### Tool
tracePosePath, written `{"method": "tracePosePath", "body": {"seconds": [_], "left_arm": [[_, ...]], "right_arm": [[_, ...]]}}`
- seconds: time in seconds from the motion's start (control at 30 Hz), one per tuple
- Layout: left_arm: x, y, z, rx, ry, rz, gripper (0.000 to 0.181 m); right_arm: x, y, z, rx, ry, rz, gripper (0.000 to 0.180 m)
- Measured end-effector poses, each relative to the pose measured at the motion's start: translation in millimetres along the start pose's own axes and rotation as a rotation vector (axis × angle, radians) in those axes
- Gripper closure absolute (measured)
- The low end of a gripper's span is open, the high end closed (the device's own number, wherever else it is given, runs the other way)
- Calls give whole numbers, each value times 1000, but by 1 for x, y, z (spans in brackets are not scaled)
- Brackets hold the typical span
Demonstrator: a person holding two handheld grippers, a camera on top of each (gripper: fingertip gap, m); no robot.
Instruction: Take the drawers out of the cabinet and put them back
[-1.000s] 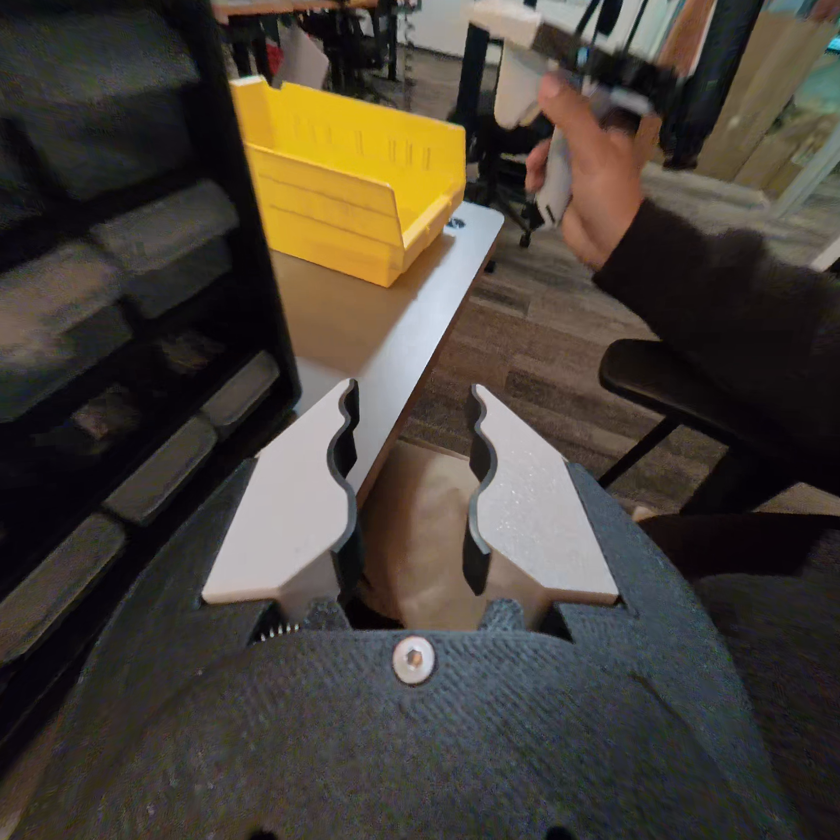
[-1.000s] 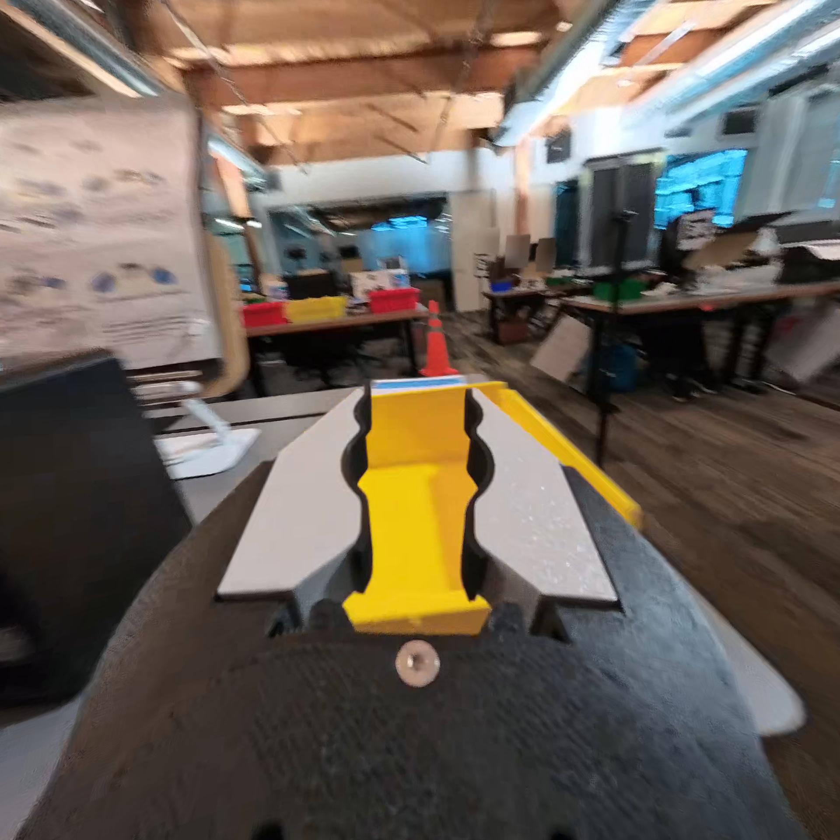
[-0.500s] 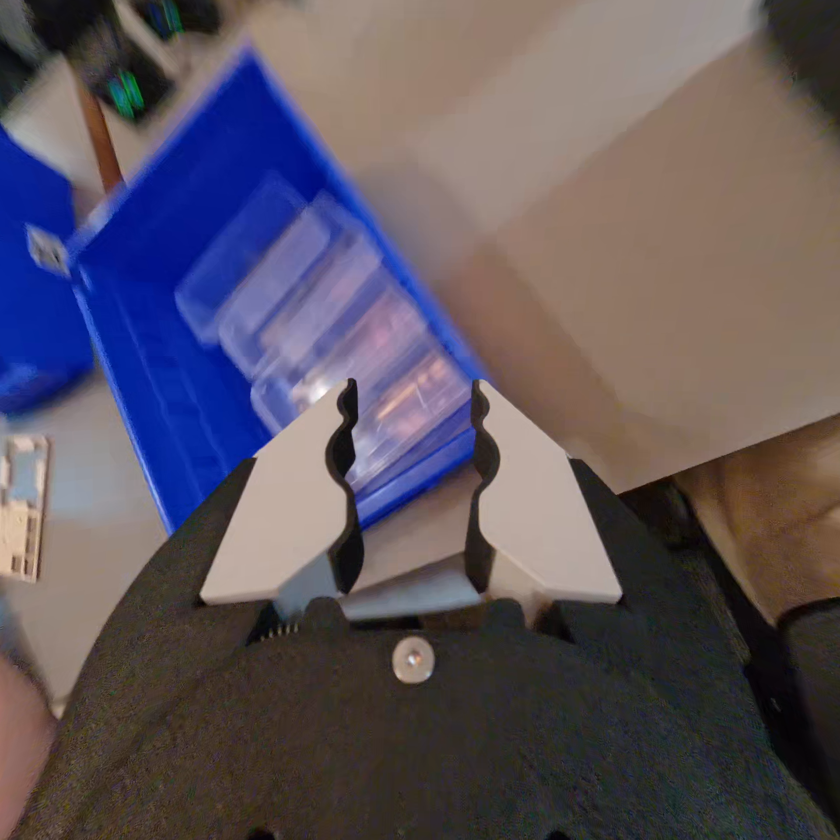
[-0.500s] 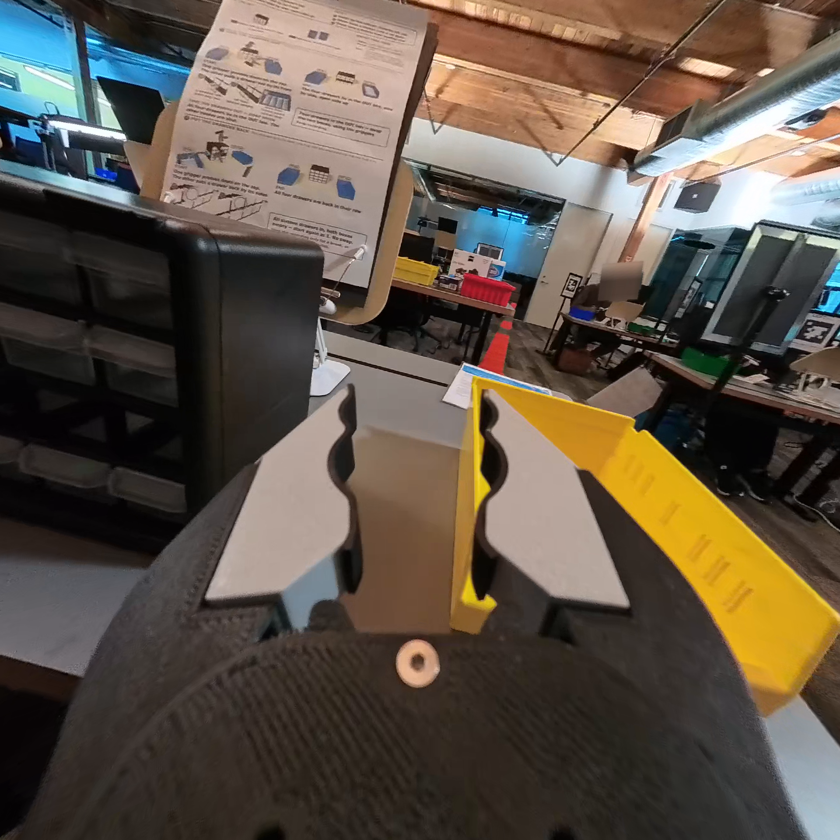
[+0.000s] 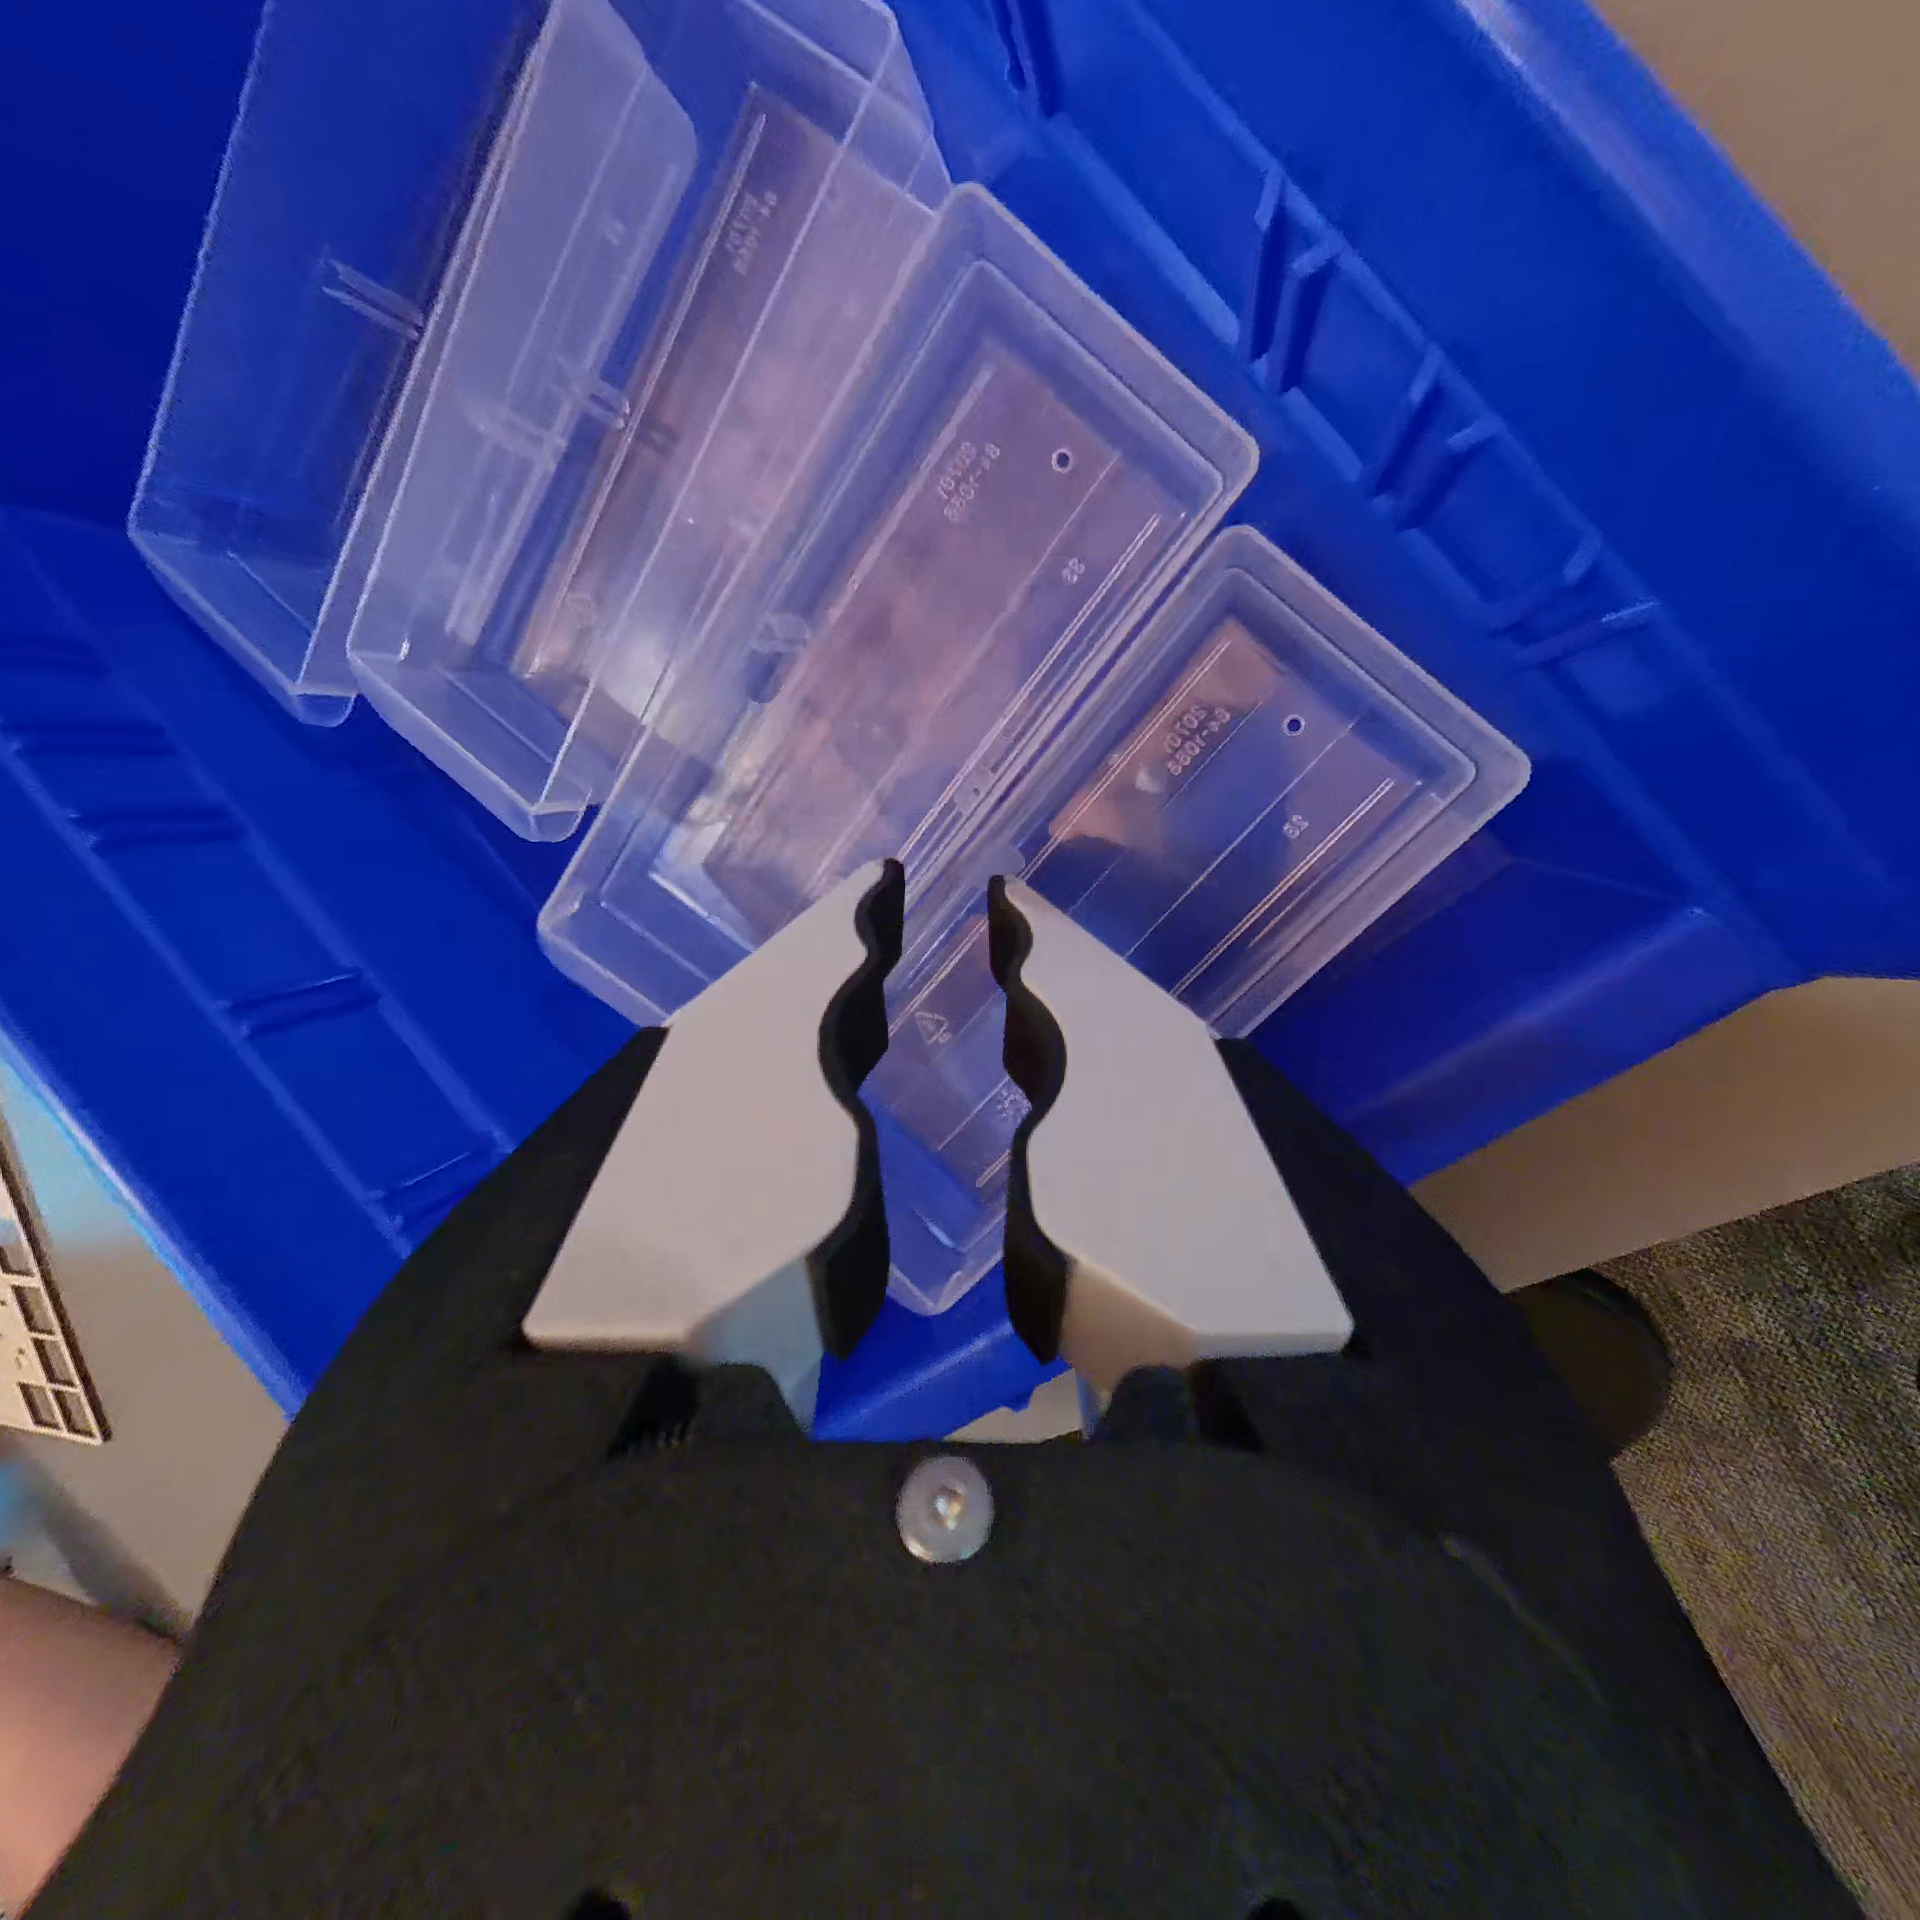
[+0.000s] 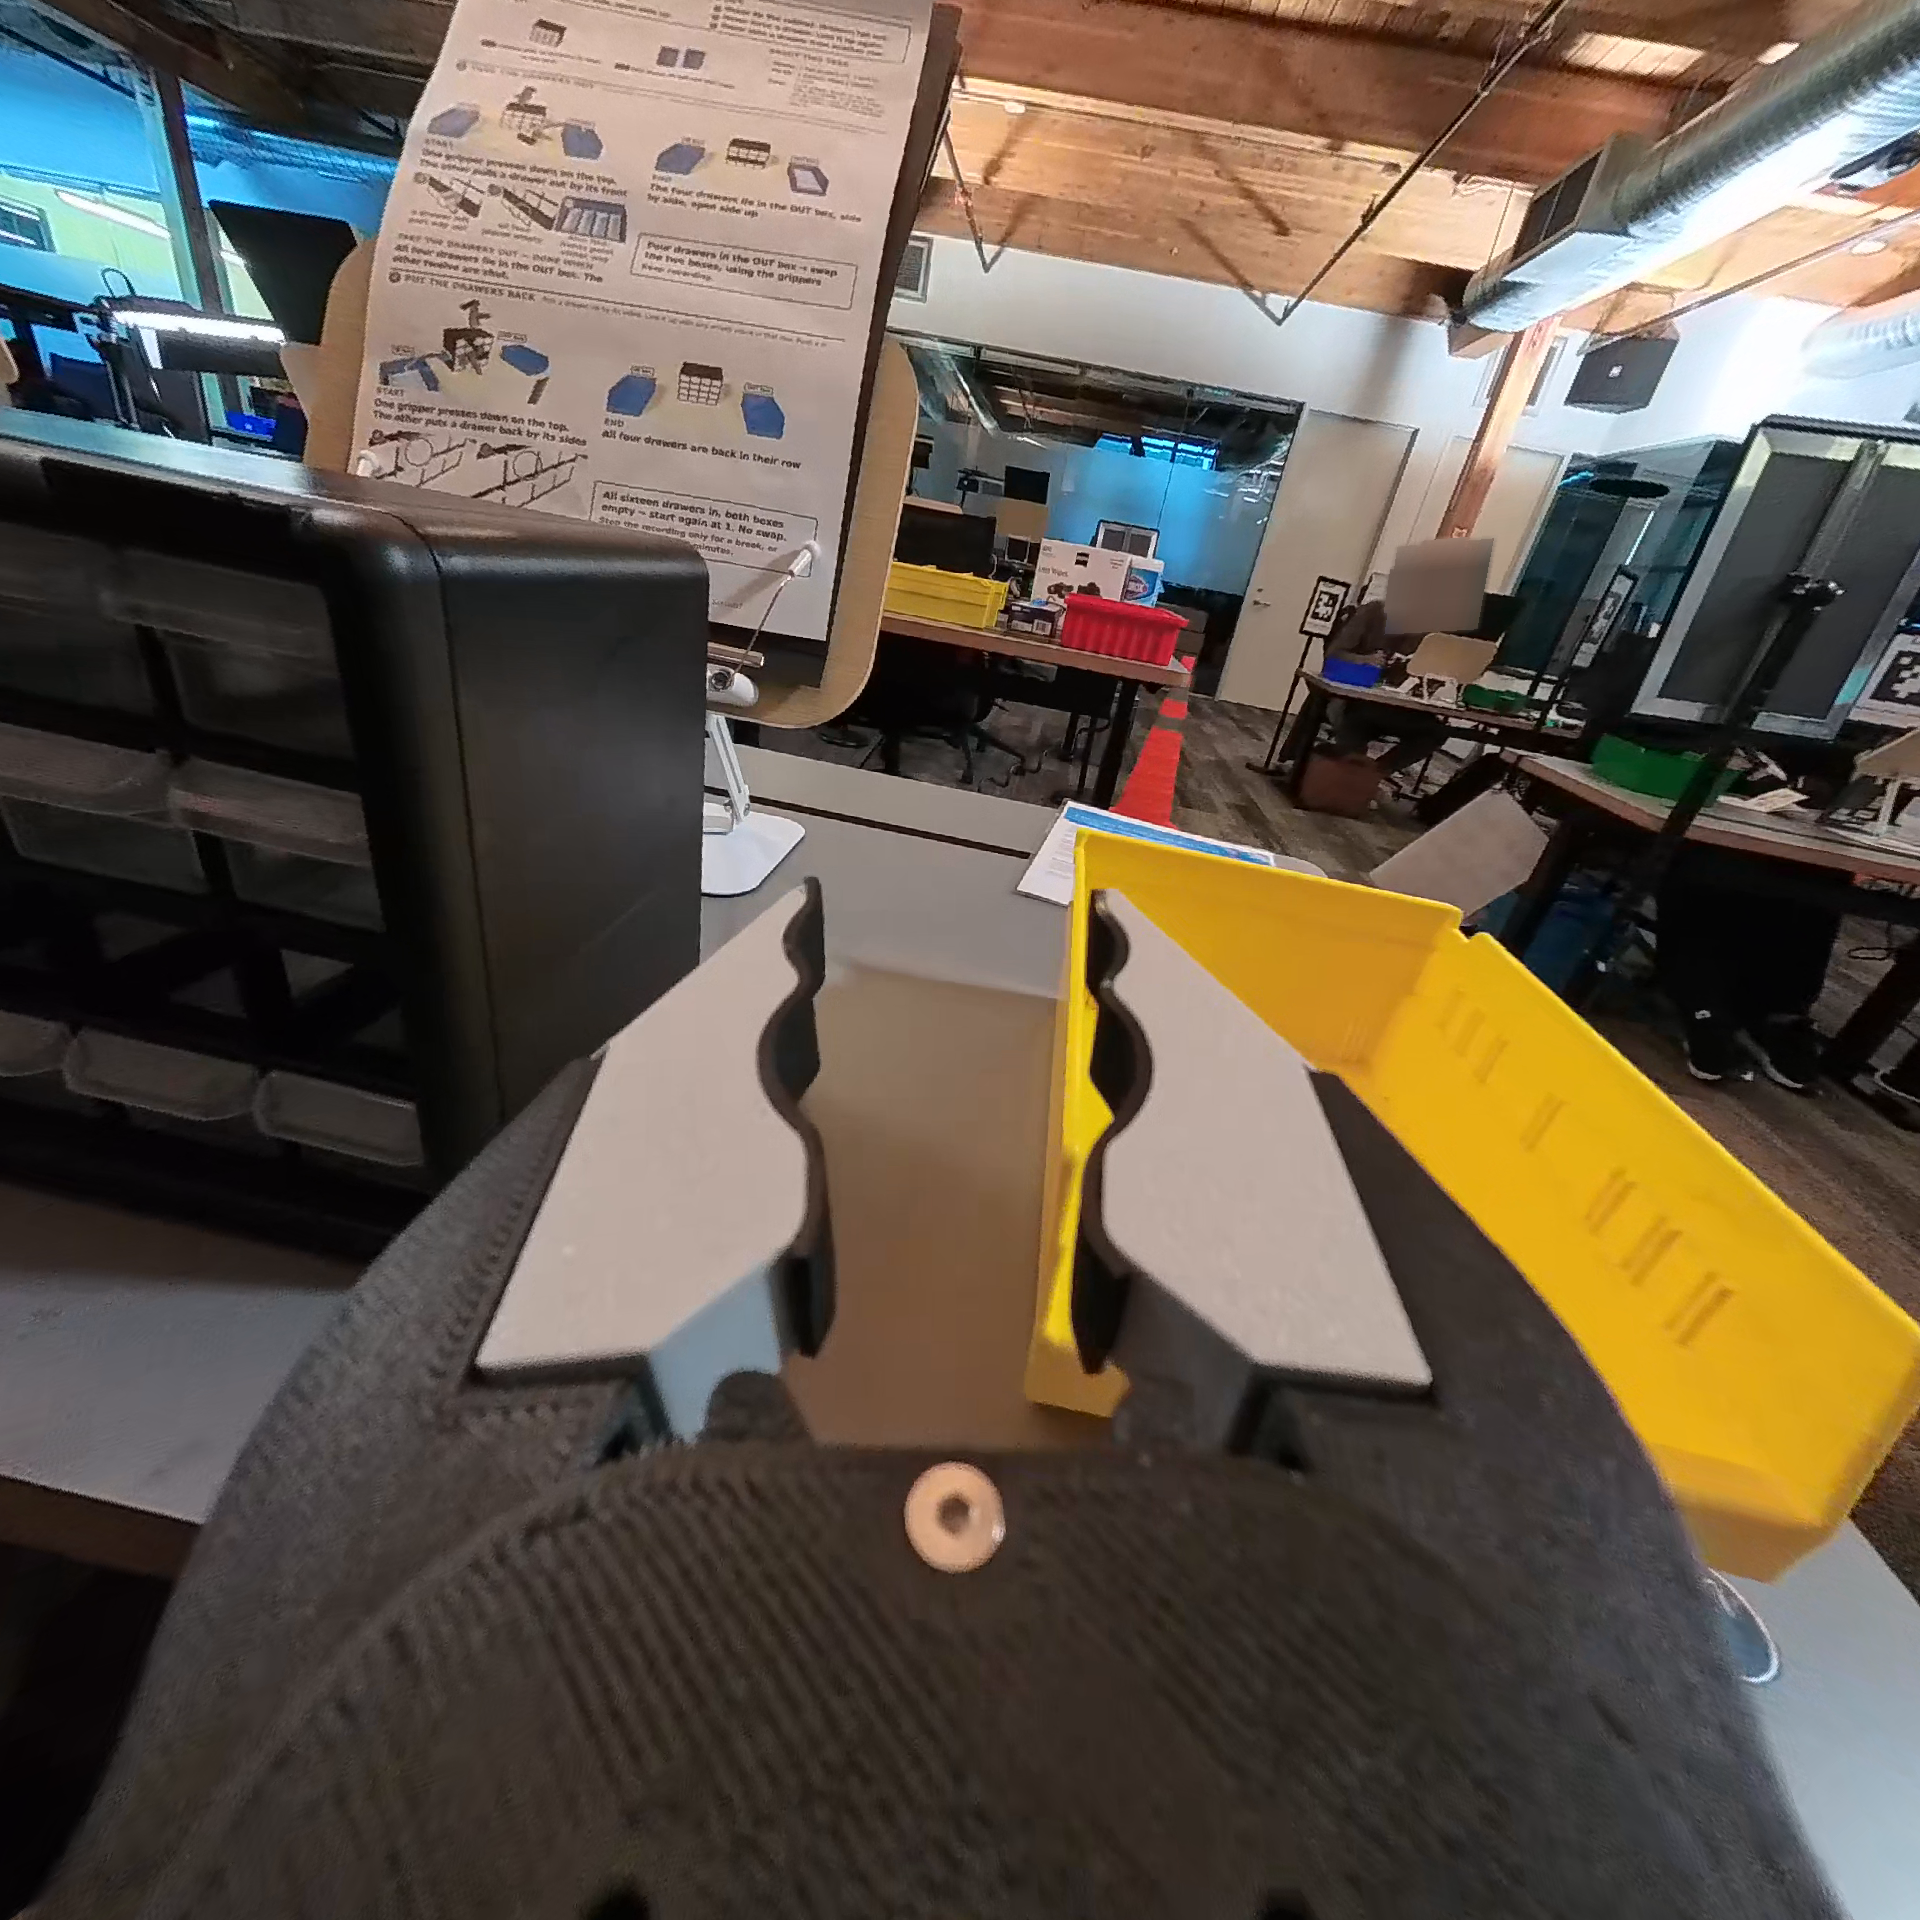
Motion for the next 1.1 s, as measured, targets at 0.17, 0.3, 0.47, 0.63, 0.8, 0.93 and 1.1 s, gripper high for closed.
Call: {"method": "tracePosePath", "body": {"seconds": [0.17, 0.3, 0.47, 0.63, 0.8, 0.93, 1.1], "left_arm": [[10, -1, 0, -17, -46, 29, 160], [12, -1, 7, -48, -5, 8, 161], [1, 0, 6, -54, -5, -30, 155], [-9, -1, 0, -62, 13, -69, 162], [2, -3, -8, -20, 23, -81, 172], [42, -1, -17, -5, -79, -18, 179], [110, -4, -8, 82, -70, 126, 181]], "right_arm": [[-1, 2, -1, -7, -17, -9, 131], [-2, 2, -1, -12, -27, -14, 131], [-3, 3, -1, -23, -37, -21, 132], [-2, 3, 0, -50, -50, -21, 132], [-3, 5, -3, -29, -80, -39, 140], [-4, 8, -3, -10, -88, -50, 141], [-4, 6, -9, -25, -134, -42, 141]]}}
Point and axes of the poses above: each gripper's, where its closed fingertips meet, x back along the fingers, y out of its underside, z = x × y across the jaws, the point moved 9 cm from there along x, back along the fingers, and after that the axes turned 8 degrees about -z, right-handed, at the moved point
